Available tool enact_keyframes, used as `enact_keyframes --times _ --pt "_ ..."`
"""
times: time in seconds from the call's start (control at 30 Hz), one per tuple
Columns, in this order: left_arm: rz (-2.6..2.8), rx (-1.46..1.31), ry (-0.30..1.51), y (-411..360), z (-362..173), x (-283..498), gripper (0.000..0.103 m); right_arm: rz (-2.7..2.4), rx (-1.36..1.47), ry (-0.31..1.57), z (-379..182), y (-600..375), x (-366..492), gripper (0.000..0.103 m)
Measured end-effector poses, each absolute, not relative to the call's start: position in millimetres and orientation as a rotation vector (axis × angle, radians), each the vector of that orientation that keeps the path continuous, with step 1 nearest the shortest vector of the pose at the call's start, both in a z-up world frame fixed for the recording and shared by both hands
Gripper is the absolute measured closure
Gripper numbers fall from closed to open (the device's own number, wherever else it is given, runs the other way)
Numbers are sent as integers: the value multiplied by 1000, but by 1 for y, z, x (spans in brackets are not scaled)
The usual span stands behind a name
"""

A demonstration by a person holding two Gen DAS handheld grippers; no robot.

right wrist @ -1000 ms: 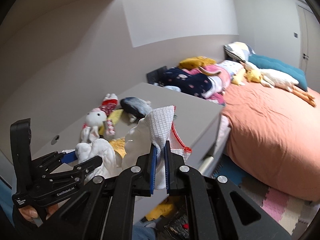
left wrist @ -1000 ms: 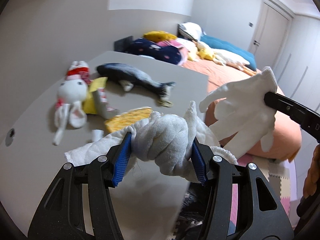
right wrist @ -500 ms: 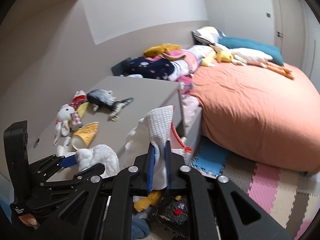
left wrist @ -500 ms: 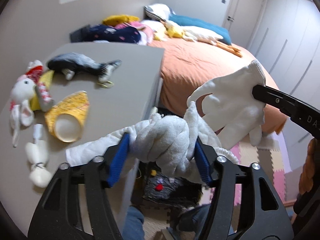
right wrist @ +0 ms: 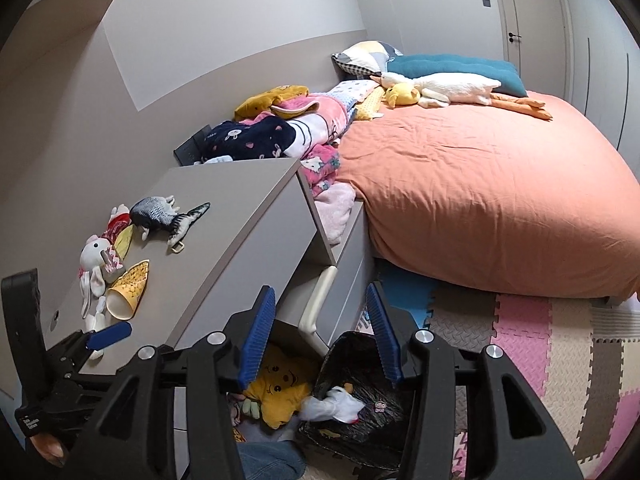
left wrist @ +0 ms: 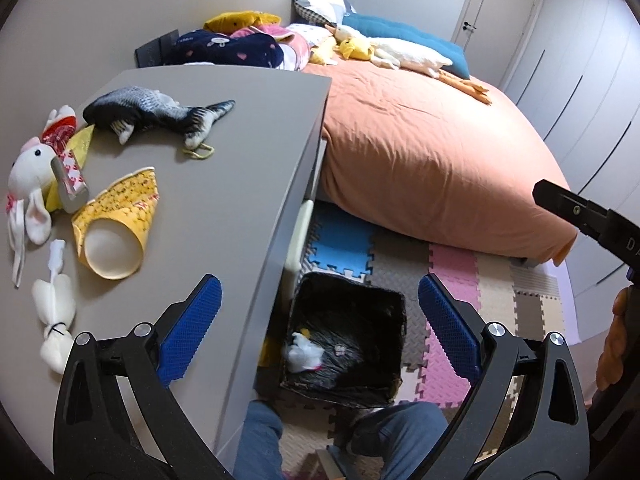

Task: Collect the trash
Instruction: 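Carry the towel bunny and white glove over the black bin and open both grippers, then move the left gripper to the white foam plush and close on it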

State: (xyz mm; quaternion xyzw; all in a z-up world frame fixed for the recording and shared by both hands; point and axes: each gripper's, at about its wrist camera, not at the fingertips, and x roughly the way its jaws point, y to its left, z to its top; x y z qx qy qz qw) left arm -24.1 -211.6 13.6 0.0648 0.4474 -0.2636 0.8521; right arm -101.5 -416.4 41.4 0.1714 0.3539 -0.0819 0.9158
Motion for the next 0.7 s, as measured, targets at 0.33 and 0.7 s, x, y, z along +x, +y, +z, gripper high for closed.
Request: enact_keyframes --times 0.33,0.7 --pt "-501 129 929 -194 19 -13 7 -129 346 734 41 -404 -88 53" --pt "-399 121 900 -154 25 -3 7 -44 314 743 43 -366 -59 52"
